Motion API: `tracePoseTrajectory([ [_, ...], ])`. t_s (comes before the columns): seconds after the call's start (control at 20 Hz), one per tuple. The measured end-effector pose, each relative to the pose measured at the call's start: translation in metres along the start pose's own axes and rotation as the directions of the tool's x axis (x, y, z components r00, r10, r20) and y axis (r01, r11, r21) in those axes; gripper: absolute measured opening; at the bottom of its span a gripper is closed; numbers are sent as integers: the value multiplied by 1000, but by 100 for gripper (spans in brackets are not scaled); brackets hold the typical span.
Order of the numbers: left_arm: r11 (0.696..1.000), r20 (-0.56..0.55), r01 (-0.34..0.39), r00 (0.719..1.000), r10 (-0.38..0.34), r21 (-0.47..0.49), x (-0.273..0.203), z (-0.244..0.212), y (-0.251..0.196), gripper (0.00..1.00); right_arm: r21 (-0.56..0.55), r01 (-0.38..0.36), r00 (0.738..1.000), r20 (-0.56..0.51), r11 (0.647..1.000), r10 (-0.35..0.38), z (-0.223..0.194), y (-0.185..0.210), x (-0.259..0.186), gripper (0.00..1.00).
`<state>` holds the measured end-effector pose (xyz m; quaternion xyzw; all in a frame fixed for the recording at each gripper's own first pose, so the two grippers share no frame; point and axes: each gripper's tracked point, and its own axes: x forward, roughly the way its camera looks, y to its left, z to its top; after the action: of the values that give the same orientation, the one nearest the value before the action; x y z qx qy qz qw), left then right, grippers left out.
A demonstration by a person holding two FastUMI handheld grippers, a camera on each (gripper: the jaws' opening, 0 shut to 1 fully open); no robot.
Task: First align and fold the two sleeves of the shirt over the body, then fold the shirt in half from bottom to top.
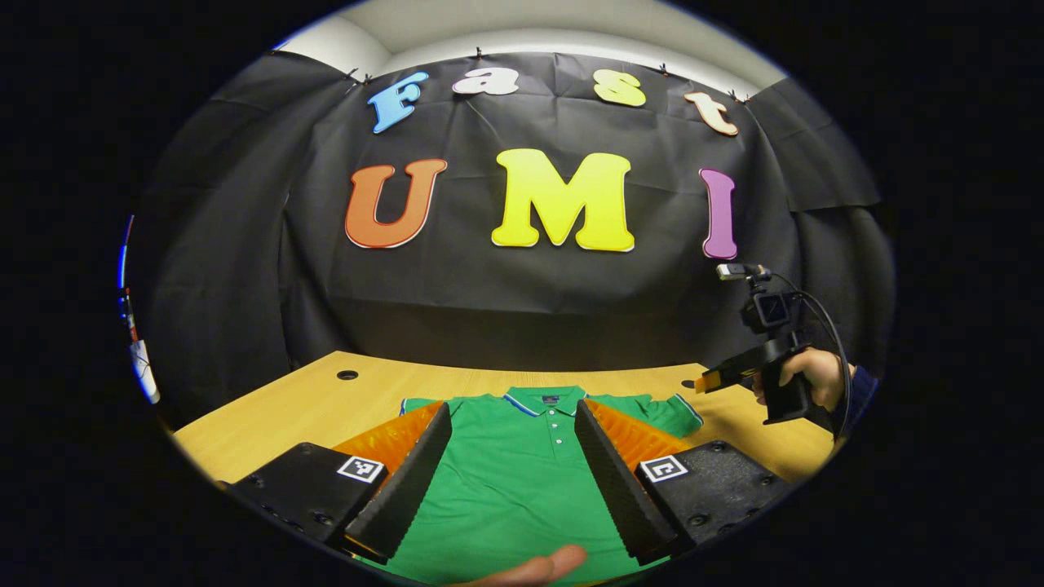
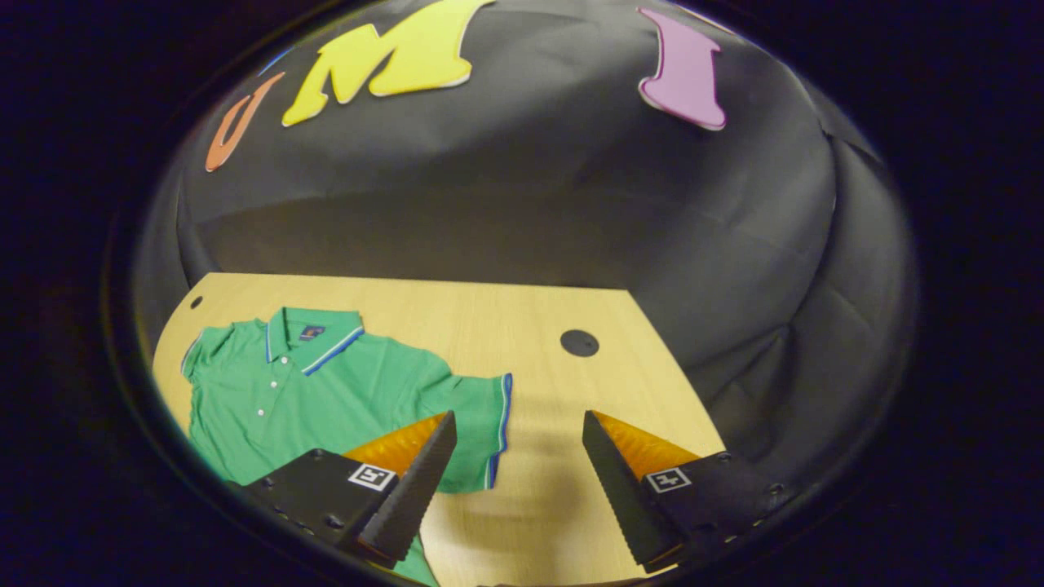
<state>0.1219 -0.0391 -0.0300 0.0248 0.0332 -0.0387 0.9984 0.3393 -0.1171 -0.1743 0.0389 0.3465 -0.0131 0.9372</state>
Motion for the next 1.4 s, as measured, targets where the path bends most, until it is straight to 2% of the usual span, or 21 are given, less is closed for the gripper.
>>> tracePoseTrajectory([
  [0.15, 999, -8, -23, 1000, 23, 24, 5, -1, 13, 98, 19, -19, 990, -139, 1000, 22, -11, 1, 36, 92],
  [0.3, 1000, -34, -25, 999, 26, 11, 6, -7, 20, 98, 100, -61, 960, -267, 993, 86, -22, 6, 49, 87],
  [0.4, 999, -43, -35, 998, 35, 6, 6, -9, 26, 98, 170, -106, 931, -330, 980, 157, -26, 17, 52, 75],
  [0.45, 999, -46, -38, 998, 38, 3, 6, -10, 28, 98, 177, -114, 922, -348, 978, 170, -26, 18, 54, 65],
  [0.5, 999, -50, -39, 998, 39, -1, 8, -13, 28, 98, 169, -111, 916, -364, 979, 167, -28, 19, 59, 65],
  [0.55, 999, -57, -38, 998, 37, -6, 8, -15, 28, 98, 158, -98, 912, -381, 983, 152, -30, 20, 63, 70],
  [0.6, 999, -64, -35, 997, 35, -11, 8, -17, 28, 98, 159, -89, 915, -376, 983, 144, -29, 22, 64, 65],
  [0.7, 999, -79, -31, 996, 30, -16, 9, -20, 26, 98, 202, -96, 903, -395, 975, 171, -26, 29, 63, 46],
  [0.75, 999, -84, -29, 996, 27, -16, 8, -20, 26, 98, 212, -78, 904, -398, 974, 159, -26, 26, 72, 36],
  [0.8, 999, -85, -27, 996, 25, -19, 8, -21, 26, 98, 248, -70, 898, -406, 966, 169, -25, 26, 71, 31],
  [0.85, 999, -83, -23, 996, 21, -24, 9, -21, 24, 98, 252, -75, 893, -415, 965, 178, -27, 29, 73, 11],
  [0.9, 999, -82, -19, 997, 16, -30, 8, -21, 23, 98, 267, -79, 891, -412, 961, 188, -26, 25, 70, 11],
  [0.95, 999, -84, -15, 996, 12, -36, 9, -21, 21, 98, 281, -76, 890, -414, 957, 192, -25, 27, 71, 1],
  [1.05, 999, -99, -9, 995, 6, -36, 8, -25, 19, 98, 294, -96, 887, -408, 951, 216, -23, 30, 69, 0],
  [1.25, 1000, -89, -7, 996, 5, -29, 5, -23, 22, 98, 338, -185, 878, -364, 923, 310, -6, 49, 51, 0],
  [1.4, 999, -91, -15, 996, 12, -34, 3, -24, 27, 98, 343, -241, 870, -339, 908, 359, 3, 75, 36, 0],
])
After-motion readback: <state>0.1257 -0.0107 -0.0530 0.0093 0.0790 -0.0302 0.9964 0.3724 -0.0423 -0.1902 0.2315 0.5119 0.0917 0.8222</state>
